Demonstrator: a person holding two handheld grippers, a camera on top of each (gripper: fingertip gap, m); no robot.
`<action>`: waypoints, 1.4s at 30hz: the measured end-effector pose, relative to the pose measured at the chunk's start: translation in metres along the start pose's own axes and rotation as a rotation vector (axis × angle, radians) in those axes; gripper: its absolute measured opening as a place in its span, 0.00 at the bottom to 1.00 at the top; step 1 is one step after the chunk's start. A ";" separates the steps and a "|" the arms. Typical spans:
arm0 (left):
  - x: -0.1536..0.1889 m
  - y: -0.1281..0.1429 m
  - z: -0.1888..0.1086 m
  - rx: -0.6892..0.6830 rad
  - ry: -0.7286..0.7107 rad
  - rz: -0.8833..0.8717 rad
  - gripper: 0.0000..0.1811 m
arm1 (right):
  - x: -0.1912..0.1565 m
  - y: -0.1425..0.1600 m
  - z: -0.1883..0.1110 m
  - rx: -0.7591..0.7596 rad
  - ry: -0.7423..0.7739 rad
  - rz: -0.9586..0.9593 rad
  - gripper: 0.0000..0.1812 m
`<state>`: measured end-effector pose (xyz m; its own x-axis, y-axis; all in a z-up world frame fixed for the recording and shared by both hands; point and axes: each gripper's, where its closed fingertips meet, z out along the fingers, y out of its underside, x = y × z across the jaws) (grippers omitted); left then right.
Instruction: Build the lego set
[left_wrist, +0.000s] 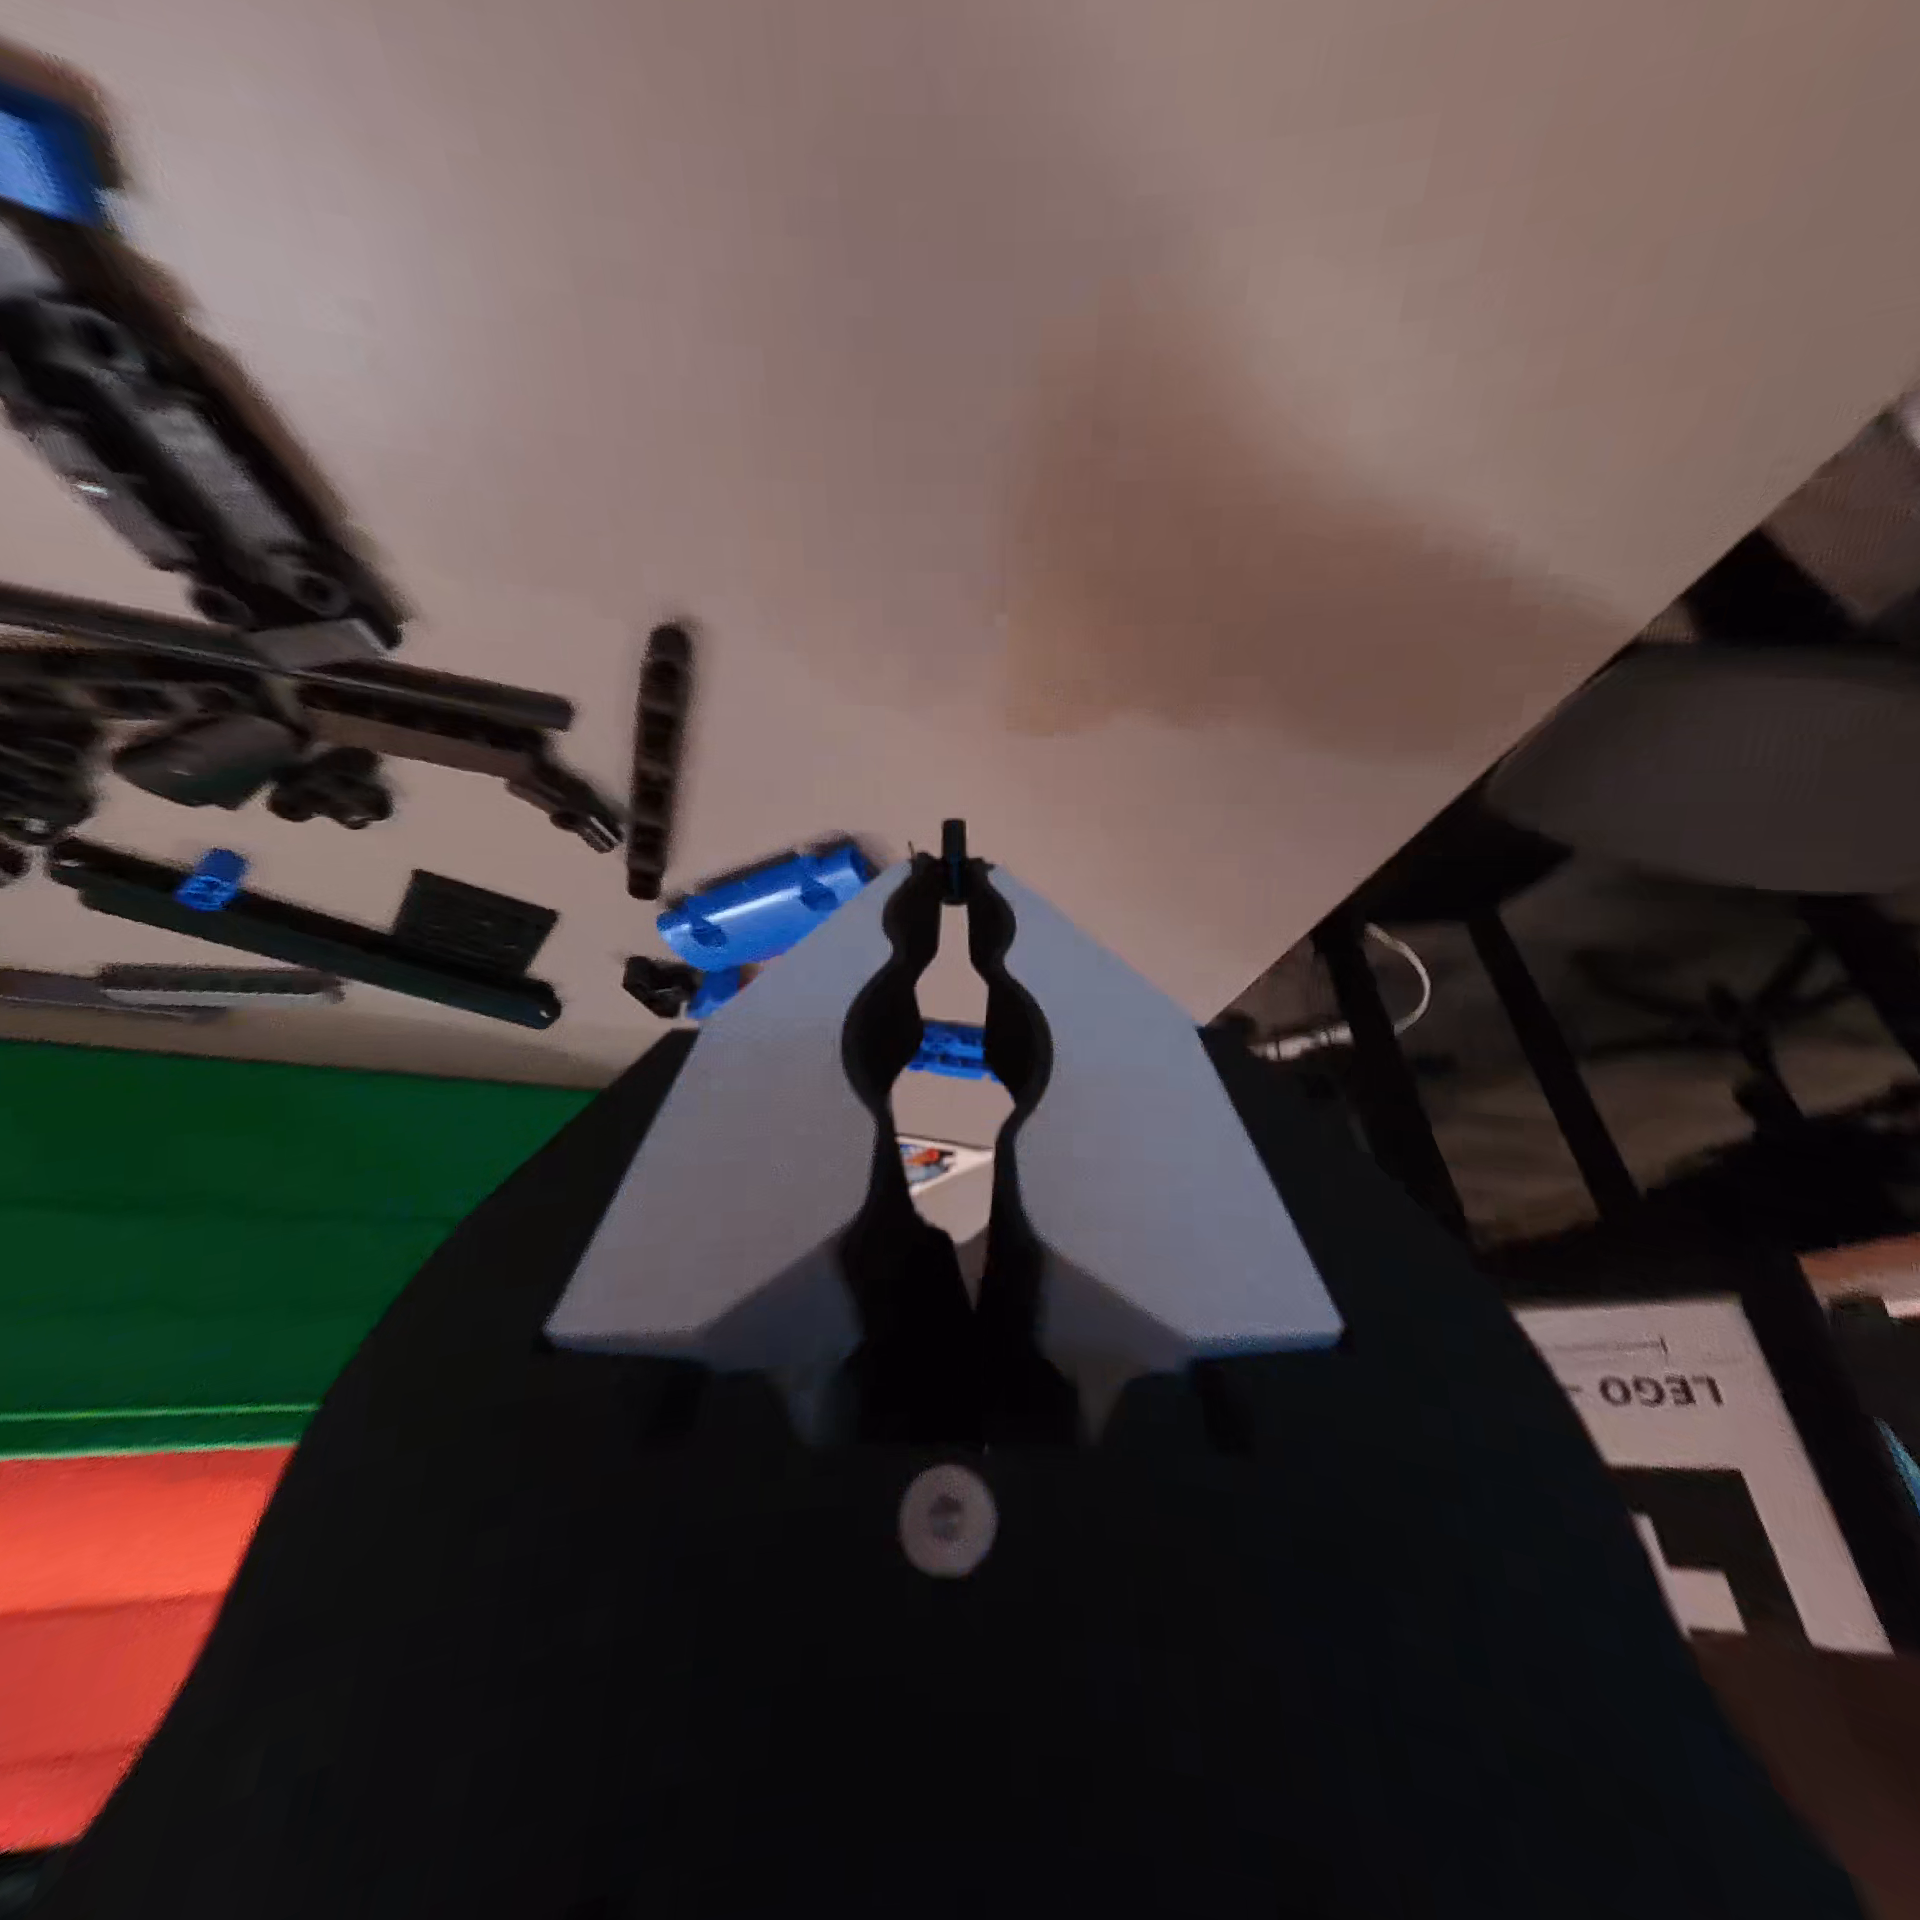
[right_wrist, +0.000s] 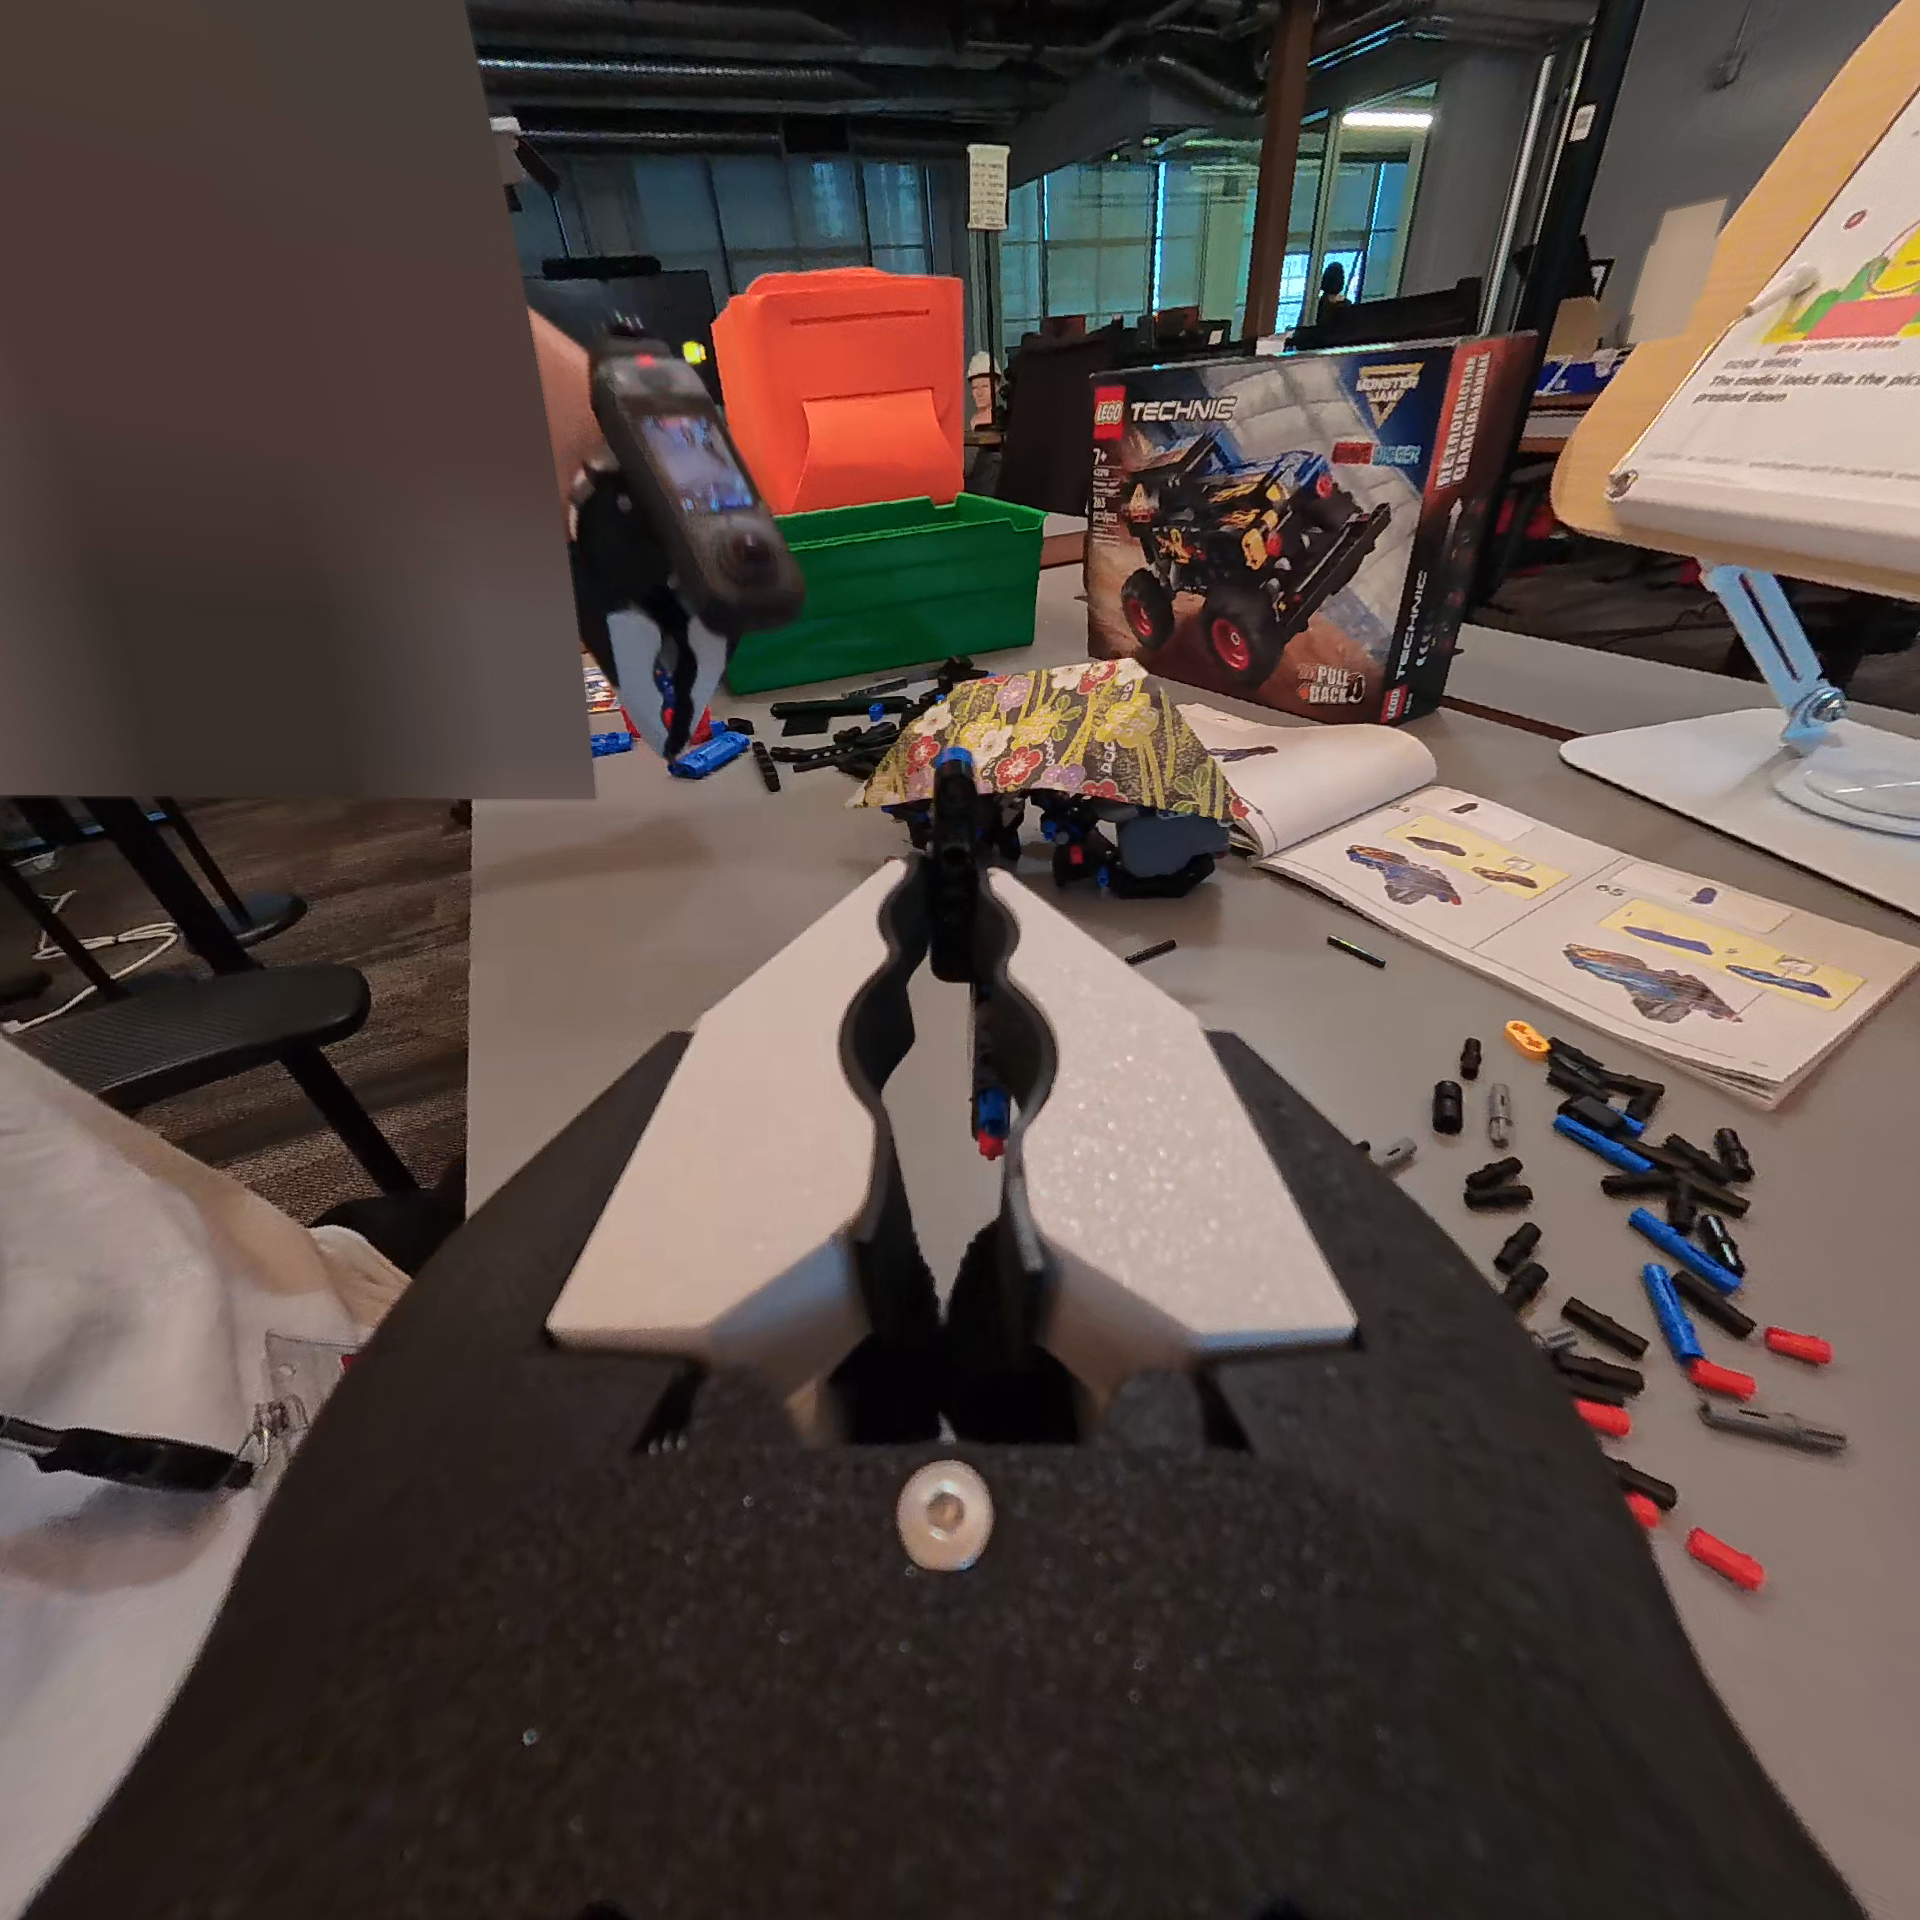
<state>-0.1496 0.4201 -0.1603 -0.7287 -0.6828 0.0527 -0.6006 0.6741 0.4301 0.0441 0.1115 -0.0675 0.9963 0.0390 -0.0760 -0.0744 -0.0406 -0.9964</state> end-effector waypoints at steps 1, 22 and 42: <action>0.001 0.004 0.006 -0.046 0.004 0.001 0.02 | 0.000 0.000 0.000 0.000 -0.003 0.001 0.03; 0.005 -0.011 0.015 -0.130 -0.020 -0.005 0.06 | -0.005 0.004 0.000 -0.014 -0.038 0.014 0.03; 0.002 -0.015 -0.007 0.739 -0.077 -0.153 0.11 | -0.010 0.005 0.001 -0.022 -0.061 0.016 0.03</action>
<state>-0.1395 0.4063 -0.1605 -0.6241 -0.7806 -0.0336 -0.7414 0.6052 -0.2899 0.0340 0.1124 -0.0719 0.9905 0.0994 -0.0947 -0.0887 -0.0641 -0.9940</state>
